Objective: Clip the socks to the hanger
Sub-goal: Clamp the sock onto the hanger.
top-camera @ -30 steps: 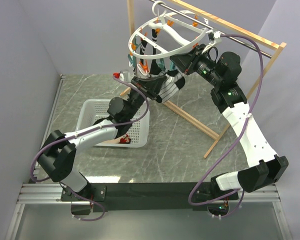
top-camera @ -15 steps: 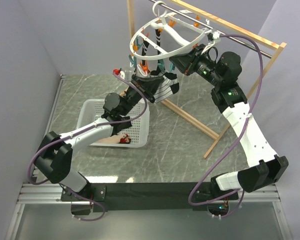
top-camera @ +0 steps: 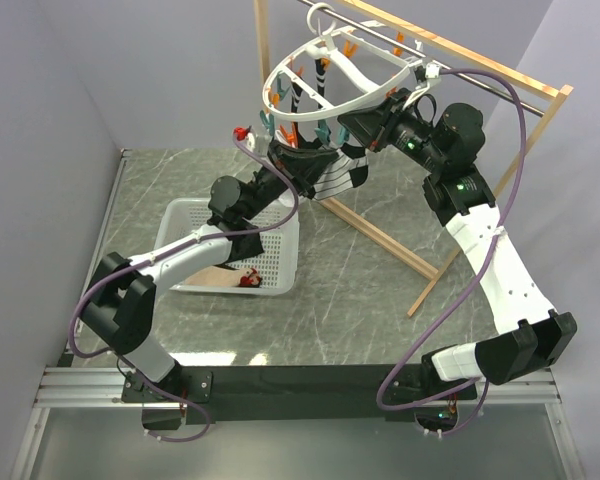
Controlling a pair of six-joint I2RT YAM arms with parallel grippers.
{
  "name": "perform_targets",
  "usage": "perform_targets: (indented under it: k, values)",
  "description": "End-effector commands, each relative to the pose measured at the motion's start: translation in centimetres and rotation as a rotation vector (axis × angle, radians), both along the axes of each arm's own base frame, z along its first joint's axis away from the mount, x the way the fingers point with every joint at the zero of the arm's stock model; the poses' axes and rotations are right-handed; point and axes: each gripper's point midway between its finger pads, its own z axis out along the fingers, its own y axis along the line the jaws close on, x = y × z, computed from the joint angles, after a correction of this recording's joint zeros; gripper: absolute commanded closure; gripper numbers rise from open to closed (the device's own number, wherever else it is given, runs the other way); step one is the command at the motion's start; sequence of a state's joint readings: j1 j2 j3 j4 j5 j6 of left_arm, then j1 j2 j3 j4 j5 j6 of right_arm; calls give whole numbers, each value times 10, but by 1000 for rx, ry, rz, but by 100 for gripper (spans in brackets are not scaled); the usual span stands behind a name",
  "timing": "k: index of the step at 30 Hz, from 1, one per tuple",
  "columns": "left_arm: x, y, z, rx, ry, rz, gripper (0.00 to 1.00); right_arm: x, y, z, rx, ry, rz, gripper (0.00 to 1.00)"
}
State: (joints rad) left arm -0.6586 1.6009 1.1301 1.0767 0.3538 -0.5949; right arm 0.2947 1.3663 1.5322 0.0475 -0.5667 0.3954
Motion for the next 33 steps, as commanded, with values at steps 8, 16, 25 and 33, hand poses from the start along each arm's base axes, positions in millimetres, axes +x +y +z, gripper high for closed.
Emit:
perform_targets:
  k: [8, 16, 25, 33]
  values:
    - [-18, 9, 38, -68, -132, -18, 99, -14, -6, 29, 14, -100, 12, 100]
    - [-10, 15, 42, -96, -127, 6, 99, -19, -4, 34, 35, -102, 49, 100]
    - [-5, 18, 53, -114, -148, 7, 99, -23, -3, 30, 27, -98, 71, 100]
    - [-2, 12, 49, -100, -147, -15, 99, -29, 1, 32, 43, -114, 121, 100]
